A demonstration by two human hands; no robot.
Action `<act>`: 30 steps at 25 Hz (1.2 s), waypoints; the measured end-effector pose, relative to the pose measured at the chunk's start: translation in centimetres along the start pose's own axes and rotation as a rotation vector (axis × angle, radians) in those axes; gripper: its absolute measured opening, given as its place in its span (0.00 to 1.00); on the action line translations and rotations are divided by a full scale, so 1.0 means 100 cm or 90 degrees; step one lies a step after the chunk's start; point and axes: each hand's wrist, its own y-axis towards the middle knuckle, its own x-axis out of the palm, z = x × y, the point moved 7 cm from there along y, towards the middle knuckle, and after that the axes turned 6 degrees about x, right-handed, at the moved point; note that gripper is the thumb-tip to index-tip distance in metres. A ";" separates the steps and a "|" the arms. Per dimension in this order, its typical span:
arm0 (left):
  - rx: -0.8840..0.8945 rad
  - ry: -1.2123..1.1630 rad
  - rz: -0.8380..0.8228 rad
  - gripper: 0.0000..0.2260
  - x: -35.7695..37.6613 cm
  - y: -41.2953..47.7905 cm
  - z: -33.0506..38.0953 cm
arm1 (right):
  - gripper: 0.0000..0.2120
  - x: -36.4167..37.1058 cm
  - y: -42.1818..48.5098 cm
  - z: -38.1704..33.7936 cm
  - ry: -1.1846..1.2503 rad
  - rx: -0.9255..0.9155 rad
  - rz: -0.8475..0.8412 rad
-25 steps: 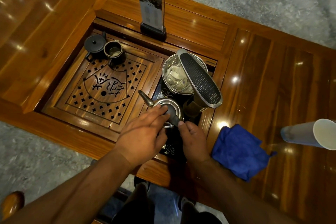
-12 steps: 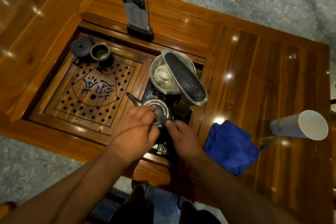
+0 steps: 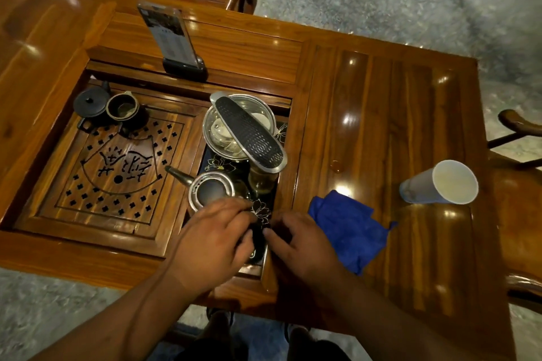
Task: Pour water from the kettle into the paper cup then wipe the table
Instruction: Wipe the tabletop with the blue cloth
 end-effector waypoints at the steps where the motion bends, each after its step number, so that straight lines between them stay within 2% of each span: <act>1: 0.008 -0.008 0.002 0.13 0.005 0.003 0.007 | 0.14 -0.006 -0.004 0.006 -0.033 -0.014 0.017; 9: 0.076 -0.037 -0.030 0.16 0.040 0.038 0.049 | 0.18 -0.044 -0.027 0.058 -0.187 -0.062 0.093; 15: 0.053 -0.049 -0.104 0.22 0.088 0.063 0.072 | 0.34 -0.046 -0.034 0.103 -0.326 0.015 0.029; 17: 0.038 -0.040 -0.137 0.25 0.104 0.066 0.078 | 0.35 -0.045 -0.038 0.111 -0.362 0.027 0.007; 22: -0.051 0.034 -0.212 0.32 0.143 0.067 0.073 | 0.22 -0.047 -0.038 0.112 -0.419 0.002 0.061; 25: -0.086 0.038 -0.182 0.33 0.152 0.066 0.067 | 0.14 -0.050 -0.030 0.108 -0.413 0.015 0.090; 27: -0.109 0.019 -0.158 0.35 0.156 0.062 0.064 | 0.09 -0.060 -0.024 0.108 -0.355 0.054 0.129; 30: -0.115 0.006 -0.164 0.37 0.167 0.051 0.060 | 0.04 -0.083 -0.021 0.120 -0.130 0.173 0.218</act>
